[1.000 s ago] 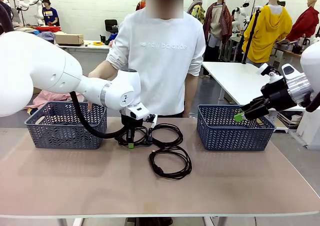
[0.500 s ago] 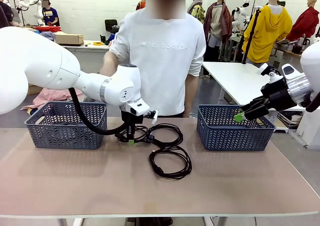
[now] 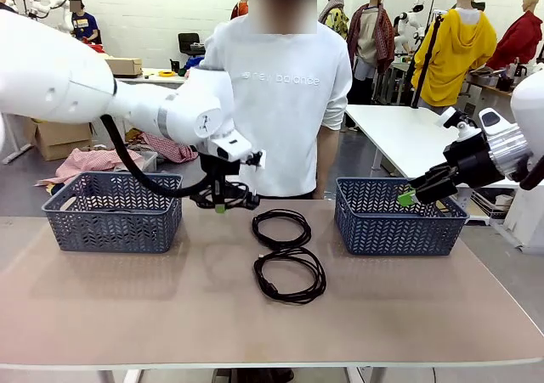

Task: Organize the cables according to human instructions.
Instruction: Pick up a bundle of cables and place it in the basket indicated by the human.

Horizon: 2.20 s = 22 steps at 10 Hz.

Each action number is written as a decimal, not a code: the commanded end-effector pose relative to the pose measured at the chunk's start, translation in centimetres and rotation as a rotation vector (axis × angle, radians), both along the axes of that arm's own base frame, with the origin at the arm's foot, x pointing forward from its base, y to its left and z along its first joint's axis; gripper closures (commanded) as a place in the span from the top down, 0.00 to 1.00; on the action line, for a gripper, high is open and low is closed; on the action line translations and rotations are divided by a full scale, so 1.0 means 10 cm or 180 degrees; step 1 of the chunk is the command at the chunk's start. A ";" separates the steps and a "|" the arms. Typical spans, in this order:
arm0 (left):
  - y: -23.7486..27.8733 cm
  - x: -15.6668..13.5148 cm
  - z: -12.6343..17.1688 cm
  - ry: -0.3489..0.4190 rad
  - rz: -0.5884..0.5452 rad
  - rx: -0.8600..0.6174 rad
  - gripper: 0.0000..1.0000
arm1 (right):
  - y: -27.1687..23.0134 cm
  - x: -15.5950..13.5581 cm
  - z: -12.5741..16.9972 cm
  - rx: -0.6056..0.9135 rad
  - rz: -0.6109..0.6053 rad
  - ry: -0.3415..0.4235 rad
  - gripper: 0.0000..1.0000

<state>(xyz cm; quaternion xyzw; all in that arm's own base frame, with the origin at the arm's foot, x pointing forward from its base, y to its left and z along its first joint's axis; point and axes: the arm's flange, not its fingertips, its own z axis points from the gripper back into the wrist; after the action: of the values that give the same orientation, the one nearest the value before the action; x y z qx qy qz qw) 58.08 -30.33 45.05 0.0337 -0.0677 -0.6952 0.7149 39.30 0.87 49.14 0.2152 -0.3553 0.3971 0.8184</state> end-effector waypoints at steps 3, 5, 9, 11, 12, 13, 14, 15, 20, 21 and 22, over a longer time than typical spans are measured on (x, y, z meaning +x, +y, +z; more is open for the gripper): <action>0.77 -0.19 0.65 -0.0325 0.0245 -0.0033 0.00 | -0.01 0.04 -0.01 0.0078 0.0061 -0.0078 1.00; 1.26 -0.27 0.85 -0.0430 0.0460 -0.0062 0.00 | -0.01 0.04 -0.01 0.0078 0.0061 -0.0078 1.00; 1.98 -0.30 0.79 -0.0395 0.0616 -0.0098 0.00 | -0.01 0.04 -0.01 0.0078 0.0061 -0.0078 1.00; 2.24 -0.21 0.62 -0.0413 0.0614 -0.0061 0.00 | -0.01 0.04 -0.01 0.0078 0.0061 -0.0078 1.00; 2.31 -0.16 0.53 -0.0429 0.0594 -0.0035 0.00 | -0.01 0.04 -0.01 0.0078 0.0061 -0.0078 1.00; 2.36 -0.12 0.44 -0.0429 0.0625 -0.0018 0.00 | -0.01 0.04 -0.01 0.0078 0.0061 -0.0078 1.00; 2.40 -0.09 0.36 -0.0437 0.0693 -0.0033 0.00 | -0.01 0.04 -0.01 0.0078 0.0061 -0.0078 1.00; 2.41 -0.05 0.30 -0.0423 0.0698 -0.0008 0.00 | -0.01 0.04 -0.01 0.0078 0.0061 -0.0078 1.00; 2.43 0.03 0.13 -0.0378 0.0762 0.0012 0.00 | -0.01 0.04 -0.01 0.0078 0.0061 -0.0078 1.00; 2.42 0.04 0.13 -0.0369 0.0763 0.0006 0.00 | -0.01 0.04 -0.01 0.0078 0.0061 -0.0078 1.00; 2.42 0.06 0.13 -0.0350 0.0753 0.0001 0.32 | -0.01 0.04 -0.01 0.0078 0.0061 -0.0078 1.00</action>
<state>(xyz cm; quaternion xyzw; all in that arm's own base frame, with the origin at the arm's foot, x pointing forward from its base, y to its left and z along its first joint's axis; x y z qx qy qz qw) 58.46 -6.32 45.94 0.0752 -0.0964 -0.6059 0.7861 39.31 0.86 49.15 0.2151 -0.3553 0.3972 0.8184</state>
